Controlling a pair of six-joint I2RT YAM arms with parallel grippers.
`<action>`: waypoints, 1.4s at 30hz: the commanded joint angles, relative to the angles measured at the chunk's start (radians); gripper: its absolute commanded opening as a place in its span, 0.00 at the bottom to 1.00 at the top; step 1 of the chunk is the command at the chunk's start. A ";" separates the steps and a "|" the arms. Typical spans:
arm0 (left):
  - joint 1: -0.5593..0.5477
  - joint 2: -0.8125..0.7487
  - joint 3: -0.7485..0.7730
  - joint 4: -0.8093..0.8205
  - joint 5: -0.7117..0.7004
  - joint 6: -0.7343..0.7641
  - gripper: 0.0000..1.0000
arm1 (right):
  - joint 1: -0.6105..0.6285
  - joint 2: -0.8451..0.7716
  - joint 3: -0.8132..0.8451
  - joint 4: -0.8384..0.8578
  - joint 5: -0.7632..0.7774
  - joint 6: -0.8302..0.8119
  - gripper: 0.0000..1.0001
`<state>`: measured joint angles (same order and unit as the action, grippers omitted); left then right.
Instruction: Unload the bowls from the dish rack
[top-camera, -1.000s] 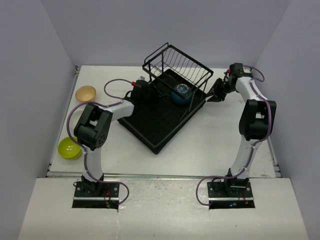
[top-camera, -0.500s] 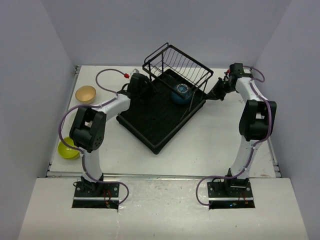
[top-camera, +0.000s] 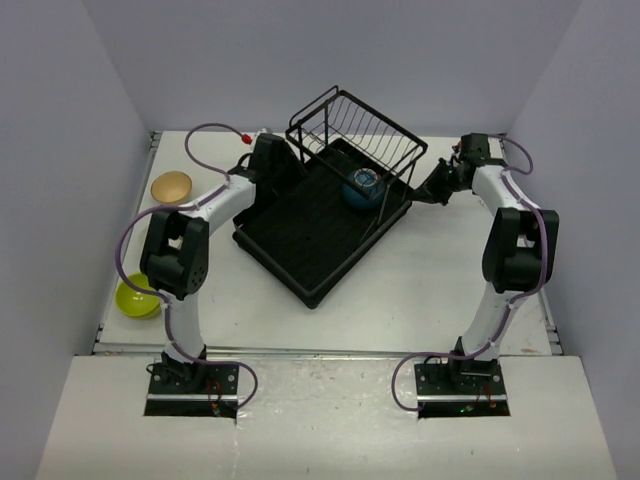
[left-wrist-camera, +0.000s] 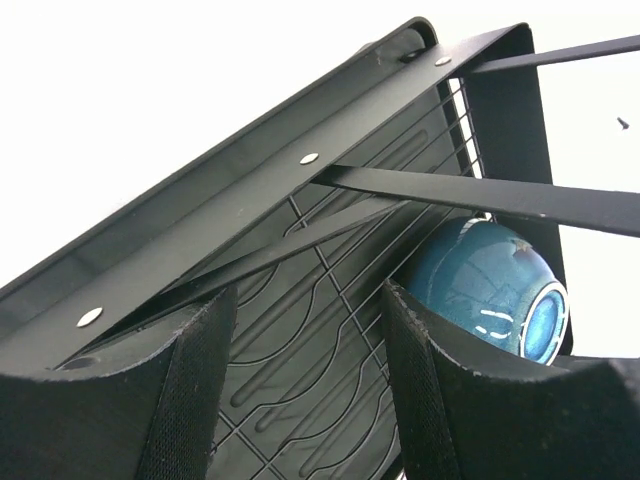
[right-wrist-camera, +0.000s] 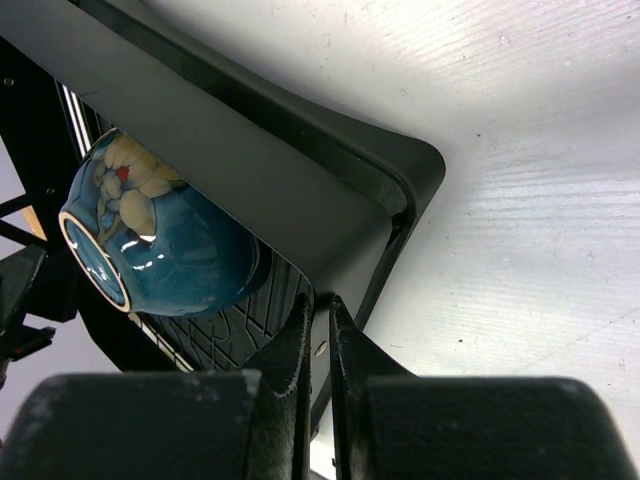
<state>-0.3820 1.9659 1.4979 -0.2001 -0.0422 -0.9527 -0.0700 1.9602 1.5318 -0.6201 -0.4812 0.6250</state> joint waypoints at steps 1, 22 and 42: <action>0.026 0.044 0.065 -0.018 -0.039 0.058 0.61 | -0.014 -0.017 -0.087 -0.106 0.122 -0.070 0.00; 0.077 0.272 0.357 -0.100 0.099 0.134 0.60 | -0.031 -0.201 -0.386 -0.030 0.124 -0.071 0.00; 0.065 -0.007 -0.132 0.530 0.510 -0.073 0.60 | -0.007 -0.366 -0.568 0.010 0.020 -0.056 0.00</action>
<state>-0.3016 2.0541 1.4246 0.0830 0.4088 -0.9653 -0.0925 1.5784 1.0245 -0.3897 -0.4870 0.6701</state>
